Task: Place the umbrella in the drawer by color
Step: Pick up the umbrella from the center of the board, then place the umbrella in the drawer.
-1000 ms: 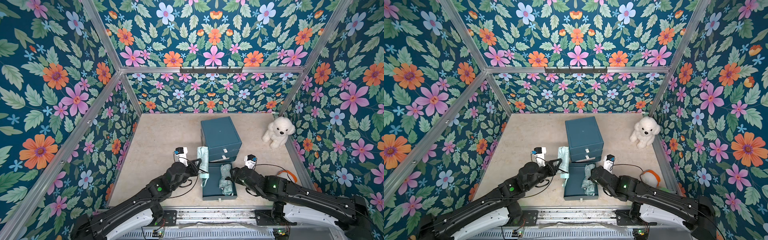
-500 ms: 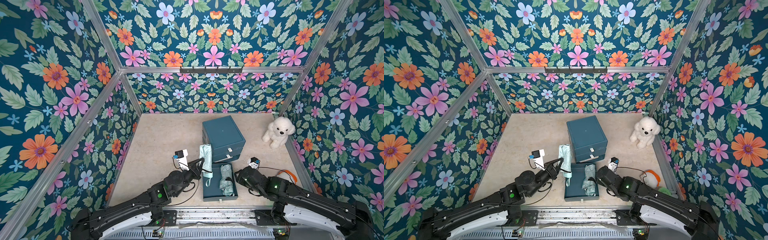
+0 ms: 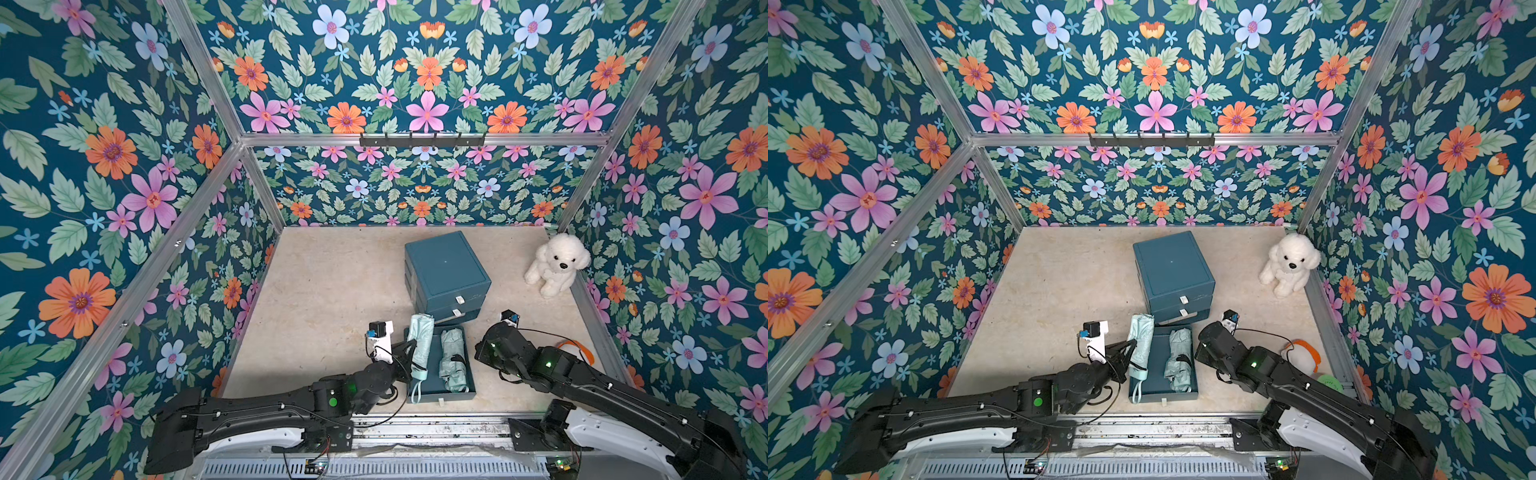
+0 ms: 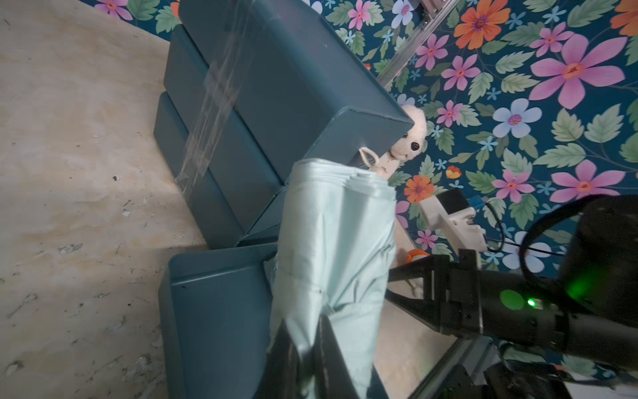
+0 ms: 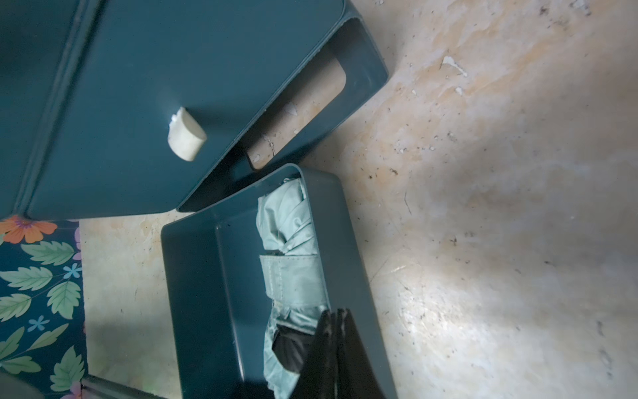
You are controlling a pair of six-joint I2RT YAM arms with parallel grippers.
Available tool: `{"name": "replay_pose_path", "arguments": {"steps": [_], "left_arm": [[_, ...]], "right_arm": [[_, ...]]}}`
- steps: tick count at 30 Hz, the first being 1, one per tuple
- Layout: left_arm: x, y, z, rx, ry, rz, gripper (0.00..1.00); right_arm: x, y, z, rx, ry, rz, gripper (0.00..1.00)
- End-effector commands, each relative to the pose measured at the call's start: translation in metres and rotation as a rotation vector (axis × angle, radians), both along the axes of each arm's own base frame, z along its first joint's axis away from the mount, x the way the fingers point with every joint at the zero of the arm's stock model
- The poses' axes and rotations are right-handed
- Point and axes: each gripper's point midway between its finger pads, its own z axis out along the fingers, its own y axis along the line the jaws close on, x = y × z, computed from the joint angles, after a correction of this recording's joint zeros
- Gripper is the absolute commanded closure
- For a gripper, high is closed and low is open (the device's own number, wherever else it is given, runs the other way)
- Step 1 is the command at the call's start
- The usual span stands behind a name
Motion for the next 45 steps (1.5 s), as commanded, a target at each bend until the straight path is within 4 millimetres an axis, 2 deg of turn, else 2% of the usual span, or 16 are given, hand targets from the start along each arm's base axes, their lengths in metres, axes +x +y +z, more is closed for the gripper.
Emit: {"name": "replay_pose_path", "arguments": {"steps": [1, 4, 9, 15, 29, 30, 32, 34, 36, 39, 42, 45], "left_arm": [[0.009, -0.005, 0.021, -0.111, -0.035, 0.061, 1.0], [0.01, -0.009, 0.009, -0.087, -0.006, 0.07, 1.0], [0.009, -0.001, -0.016, -0.044, 0.071, 0.103, 1.0], [0.003, -0.007, -0.035, 0.045, 0.142, 0.08, 1.0], [0.003, -0.01, -0.064, 0.154, 0.192, 0.096, 1.0], [0.002, -0.01, -0.065, 0.161, 0.2, 0.096, 0.95], [0.001, -0.011, -0.064, 0.169, 0.217, 0.097, 0.66], [0.0, -0.013, -0.058, 0.162, 0.218, 0.085, 0.55], [0.001, -0.012, -0.047, 0.146, 0.212, 0.088, 0.49], [0.006, -0.005, -0.02, 0.128, 0.179, 0.117, 0.45], [0.018, 0.01, 0.007, 0.15, 0.162, 0.177, 0.41], [0.046, 0.026, 0.023, 0.2, 0.197, 0.224, 0.35]], "right_arm": [[-0.001, 0.006, 0.004, 0.018, -0.011, 0.016, 0.9], [-0.002, 0.007, 0.005, 0.018, -0.01, 0.018, 0.91], [-0.002, 0.008, 0.009, 0.03, -0.02, 0.018, 0.91], [0.0, 0.013, 0.012, 0.037, -0.027, 0.026, 0.91], [0.002, 0.013, 0.011, 0.011, -0.025, 0.03, 0.91], [0.002, 0.014, 0.011, 0.008, -0.024, 0.031, 0.9], [0.003, 0.014, 0.013, -0.001, -0.026, 0.03, 0.81], [0.005, 0.015, 0.018, -0.004, -0.035, 0.031, 0.71], [0.007, 0.016, 0.022, -0.007, -0.045, 0.033, 0.64], [0.009, 0.019, 0.027, -0.017, -0.055, 0.043, 0.51], [0.008, 0.025, 0.03, -0.049, -0.07, 0.064, 0.47], [0.006, 0.026, 0.025, -0.099, -0.061, 0.063, 0.46]]}}
